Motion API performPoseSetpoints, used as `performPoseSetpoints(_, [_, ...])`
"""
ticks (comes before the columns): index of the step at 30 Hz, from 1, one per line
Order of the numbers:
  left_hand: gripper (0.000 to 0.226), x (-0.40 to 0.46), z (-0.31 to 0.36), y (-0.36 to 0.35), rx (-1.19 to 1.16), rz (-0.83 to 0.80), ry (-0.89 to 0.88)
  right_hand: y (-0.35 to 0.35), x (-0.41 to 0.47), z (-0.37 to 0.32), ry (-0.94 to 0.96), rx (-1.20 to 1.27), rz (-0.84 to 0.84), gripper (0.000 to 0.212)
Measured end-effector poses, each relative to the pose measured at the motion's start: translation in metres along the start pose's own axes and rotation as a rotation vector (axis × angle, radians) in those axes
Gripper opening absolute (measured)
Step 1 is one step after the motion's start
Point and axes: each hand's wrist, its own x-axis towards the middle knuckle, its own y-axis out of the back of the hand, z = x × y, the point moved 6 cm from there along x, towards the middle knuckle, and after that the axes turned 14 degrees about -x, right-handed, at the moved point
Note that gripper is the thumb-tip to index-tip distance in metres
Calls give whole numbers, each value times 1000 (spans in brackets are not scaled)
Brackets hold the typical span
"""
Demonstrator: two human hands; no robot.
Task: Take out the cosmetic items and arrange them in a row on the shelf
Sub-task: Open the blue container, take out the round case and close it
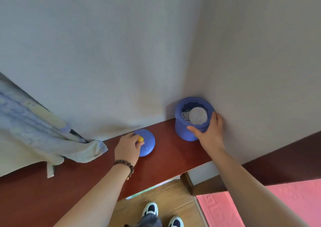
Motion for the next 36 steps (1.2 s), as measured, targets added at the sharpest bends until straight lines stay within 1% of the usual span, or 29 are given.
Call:
performPoseSetpoints(3, [22, -12, -15, -18, 30, -48, 57, -2, 2, 2, -7, 5, -15, 108])
performPoseSetpoints(6, [25, -13, -15, -23, 82, -56, 51, -3, 2, 3, -20, 11, -28, 109])
performPoseSetpoints(8, [33, -10, -5, -22, 97, -53, 22, -3, 2, 4, -25, 14, -31, 109])
performPoseSetpoints(10, [41, -6, 24, -16, 16, -16, -70, -3, 2, 4, -23, 12, -30, 110])
performPoseSetpoints(11, [41, -4, 46, -12, -46, 15, -151, -3, 2, 3, -18, 11, -28, 110])
performPoseSetpoints(13, [39, 4, 101, -5, -178, 58, -319, -1, 2, 2, -13, 0, -21, 110])
performPoseSetpoints(14, [36, 9, 128, -3, -233, 47, -386, -1, 1, 1, -9, -1, -19, 110])
performPoseSetpoints(15, [34, 17, 153, -6, -269, 0, -436, -1, 0, 0, -3, 9, -19, 110])
performPoseSetpoints(17, [30, 34, 191, -24, -277, -181, -486, -2, -1, -2, 4, 50, -29, 110])
performPoseSetpoints(19, [29, 49, 213, -51, -179, -360, -526, -2, 0, -2, -5, 70, -22, 112])
performPoseSetpoints(21, [24, 61, 222, -76, -47, -486, -544, -2, 0, -2, -8, 56, -5, 112])
performPoseSetpoints(23, [23, 70, 221, -95, 48, -569, -476, -1, -1, -3, -2, 47, 9, 112])
performPoseSetpoints(26, [24, 76, 217, -112, 84, -595, -407, -3, 0, 0, 0, 58, 5, 112])
performPoseSetpoints(28, [26, 77, 214, -118, 82, -601, -406, -4, 0, 1, -1, 66, 0, 112])
performPoseSetpoints(31, [37, 79, 210, -122, 66, -613, -404, -3, -1, 0, 14, 50, 9, 111])
performPoseSetpoints(33, [41, 80, 211, -122, 96, -636, -424, -2, -2, -1, 14, 46, 11, 111])
performPoseSetpoints(36, [41, 79, 213, -120, 105, -661, -453, -1, -2, -2, 13, 47, 9, 111])
